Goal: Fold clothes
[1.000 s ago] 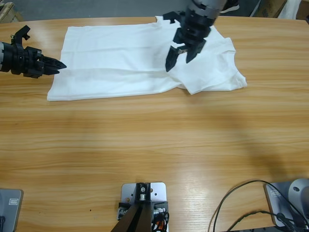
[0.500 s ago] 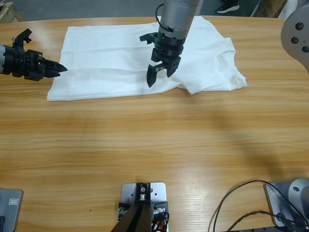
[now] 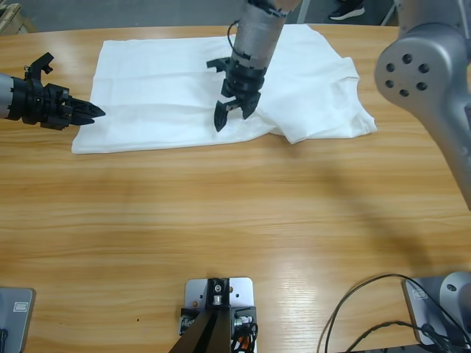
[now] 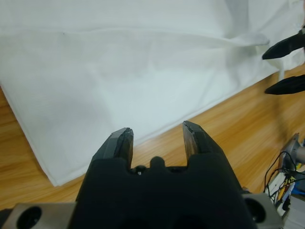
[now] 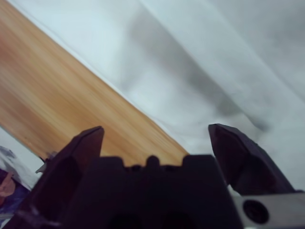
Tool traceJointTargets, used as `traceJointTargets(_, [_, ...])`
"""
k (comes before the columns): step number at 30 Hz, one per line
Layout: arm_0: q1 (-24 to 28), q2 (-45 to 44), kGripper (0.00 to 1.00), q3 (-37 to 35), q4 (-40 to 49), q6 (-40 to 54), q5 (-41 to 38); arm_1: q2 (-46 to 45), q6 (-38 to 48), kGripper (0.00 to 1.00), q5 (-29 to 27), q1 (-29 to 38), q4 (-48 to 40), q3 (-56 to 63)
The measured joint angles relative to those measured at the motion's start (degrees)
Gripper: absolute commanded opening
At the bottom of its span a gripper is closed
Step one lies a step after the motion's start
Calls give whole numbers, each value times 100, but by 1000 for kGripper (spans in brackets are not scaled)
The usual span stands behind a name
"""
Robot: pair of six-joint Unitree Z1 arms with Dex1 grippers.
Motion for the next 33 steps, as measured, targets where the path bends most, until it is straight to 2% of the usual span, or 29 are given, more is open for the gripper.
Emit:
traceJointTargets(17, [0, 13, 388, 0, 0, 18, 44, 33, -139, 899, -223, -385, 0, -1])
traceJointTargets(33, [0, 110, 388, 0, 0, 35, 78, 34, -141, 899, -301, -464, 1, -1])
